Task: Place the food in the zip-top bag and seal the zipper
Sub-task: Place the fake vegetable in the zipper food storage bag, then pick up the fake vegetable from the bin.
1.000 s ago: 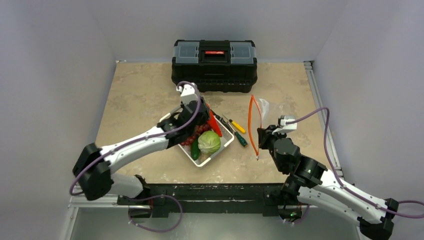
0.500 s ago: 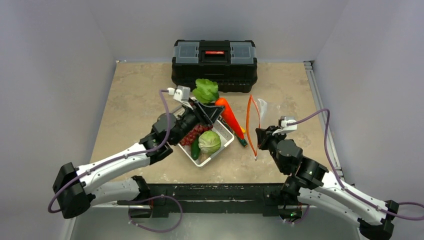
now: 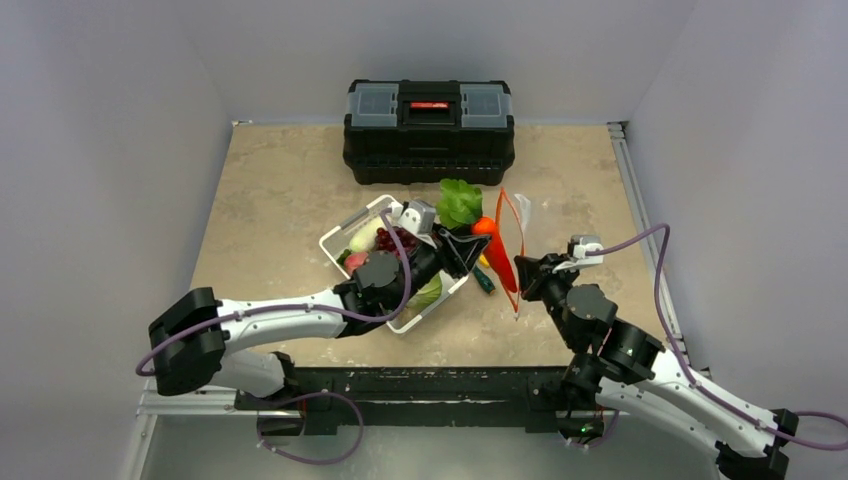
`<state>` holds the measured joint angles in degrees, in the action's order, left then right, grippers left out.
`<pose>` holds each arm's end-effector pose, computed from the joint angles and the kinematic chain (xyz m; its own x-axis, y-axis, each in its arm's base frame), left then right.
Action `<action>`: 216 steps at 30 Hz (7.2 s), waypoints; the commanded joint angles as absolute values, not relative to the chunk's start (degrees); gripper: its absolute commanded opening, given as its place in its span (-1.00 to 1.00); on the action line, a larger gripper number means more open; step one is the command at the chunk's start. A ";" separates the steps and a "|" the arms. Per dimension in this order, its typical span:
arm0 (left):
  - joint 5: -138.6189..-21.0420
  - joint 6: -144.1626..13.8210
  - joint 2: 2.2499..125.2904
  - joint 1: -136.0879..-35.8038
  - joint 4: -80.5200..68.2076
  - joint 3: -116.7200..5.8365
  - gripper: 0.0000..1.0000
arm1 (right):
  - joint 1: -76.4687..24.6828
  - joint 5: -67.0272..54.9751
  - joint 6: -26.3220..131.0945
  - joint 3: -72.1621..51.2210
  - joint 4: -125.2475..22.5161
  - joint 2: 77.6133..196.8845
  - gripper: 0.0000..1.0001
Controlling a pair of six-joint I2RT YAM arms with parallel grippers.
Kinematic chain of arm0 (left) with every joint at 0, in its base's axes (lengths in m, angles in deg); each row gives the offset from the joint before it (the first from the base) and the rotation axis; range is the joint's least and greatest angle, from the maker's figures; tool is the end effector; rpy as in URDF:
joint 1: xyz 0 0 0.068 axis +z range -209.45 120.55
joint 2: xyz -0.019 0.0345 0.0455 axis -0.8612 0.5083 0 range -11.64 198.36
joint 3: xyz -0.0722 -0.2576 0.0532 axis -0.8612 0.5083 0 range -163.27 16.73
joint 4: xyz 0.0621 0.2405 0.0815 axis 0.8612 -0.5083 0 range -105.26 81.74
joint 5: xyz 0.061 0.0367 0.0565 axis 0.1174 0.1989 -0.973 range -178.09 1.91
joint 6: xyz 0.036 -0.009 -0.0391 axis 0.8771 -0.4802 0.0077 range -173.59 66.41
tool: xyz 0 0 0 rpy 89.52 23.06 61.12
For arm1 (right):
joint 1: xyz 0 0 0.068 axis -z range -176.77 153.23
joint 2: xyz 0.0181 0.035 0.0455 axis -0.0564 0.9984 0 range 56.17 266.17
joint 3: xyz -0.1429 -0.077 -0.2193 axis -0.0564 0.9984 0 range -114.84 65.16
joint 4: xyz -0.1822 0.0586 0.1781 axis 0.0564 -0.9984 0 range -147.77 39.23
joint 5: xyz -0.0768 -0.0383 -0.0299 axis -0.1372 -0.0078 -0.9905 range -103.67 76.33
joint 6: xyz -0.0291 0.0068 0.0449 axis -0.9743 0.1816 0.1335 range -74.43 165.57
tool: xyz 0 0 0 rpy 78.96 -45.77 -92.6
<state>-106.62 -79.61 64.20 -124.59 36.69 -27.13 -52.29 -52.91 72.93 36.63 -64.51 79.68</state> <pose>0.1364 -0.2674 0.3148 -0.2355 -0.4810 -0.8445 0.6976 0.5213 -0.4915 0.0849 0.0838 0.2845 -0.2070 0.3273 -0.9220 -0.2133 0.9046 0.3691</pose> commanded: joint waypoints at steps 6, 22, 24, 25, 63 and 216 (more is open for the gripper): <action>-111.89 -75.04 66.00 -125.52 41.10 -28.15 -1.00 | -52.23 -51.95 72.11 36.99 -61.84 79.11 -1.00; -99.54 -93.93 71.86 -125.45 24.67 -36.86 -1.00 | -52.23 -50.32 71.42 37.41 -59.01 80.18 -1.00; -98.59 -95.24 72.62 -125.05 21.93 -37.71 -1.00 | -52.23 -49.83 71.31 37.38 -58.81 80.01 -1.00; -97.05 -95.90 73.08 -124.75 20.61 -38.13 -1.00 | -52.23 -49.62 71.19 37.49 -58.51 79.65 -1.00; -86.65 -120.95 78.23 -115.84 -12.22 -50.66 -0.72 | -52.24 -40.41 66.43 32.95 -49.51 88.10 -1.00; -91.00 -89.30 64.91 -108.34 -39.07 -45.36 0.84 | -52.14 -66.17 66.97 8.49 -91.23 107.13 -1.00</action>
<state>-90.66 -91.41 64.24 -108.57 -43.05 -44.64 -51.94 -65.17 65.10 10.86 -90.17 106.19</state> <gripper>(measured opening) 0.916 0.003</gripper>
